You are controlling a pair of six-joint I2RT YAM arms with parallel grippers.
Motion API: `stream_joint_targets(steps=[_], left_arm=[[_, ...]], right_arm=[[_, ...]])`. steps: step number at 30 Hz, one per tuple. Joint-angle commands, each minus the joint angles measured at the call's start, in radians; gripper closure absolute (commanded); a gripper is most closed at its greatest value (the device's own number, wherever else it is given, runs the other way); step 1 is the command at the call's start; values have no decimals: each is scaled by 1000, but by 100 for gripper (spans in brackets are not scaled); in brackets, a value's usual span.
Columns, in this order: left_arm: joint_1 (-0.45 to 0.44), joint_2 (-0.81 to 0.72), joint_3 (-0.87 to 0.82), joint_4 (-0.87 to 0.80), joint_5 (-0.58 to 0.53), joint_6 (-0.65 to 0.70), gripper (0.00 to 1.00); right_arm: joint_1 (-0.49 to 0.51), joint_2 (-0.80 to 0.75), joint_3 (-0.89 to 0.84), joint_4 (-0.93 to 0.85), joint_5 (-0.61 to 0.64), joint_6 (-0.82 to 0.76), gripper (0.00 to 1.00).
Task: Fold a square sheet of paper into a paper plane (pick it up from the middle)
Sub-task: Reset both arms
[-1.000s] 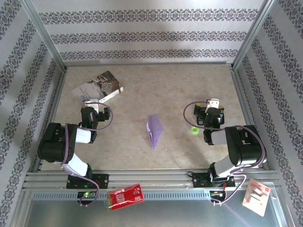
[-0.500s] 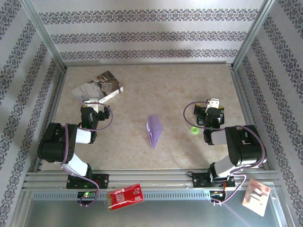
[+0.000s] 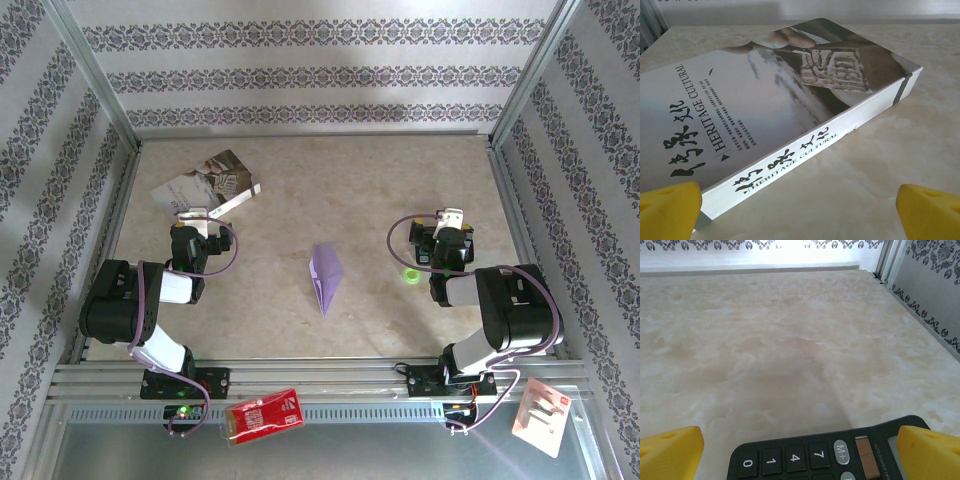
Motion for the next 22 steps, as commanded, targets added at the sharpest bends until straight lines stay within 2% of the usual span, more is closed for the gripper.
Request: stream_joint_targets(steps=[1, 22], left_arm=[[11, 4, 16, 9, 8, 18, 0], [11, 4, 16, 9, 7, 18, 0]], right_arm=[[0, -2, 17, 39, 6, -10, 2], [6, -4, 17, 38, 11, -17, 2]])
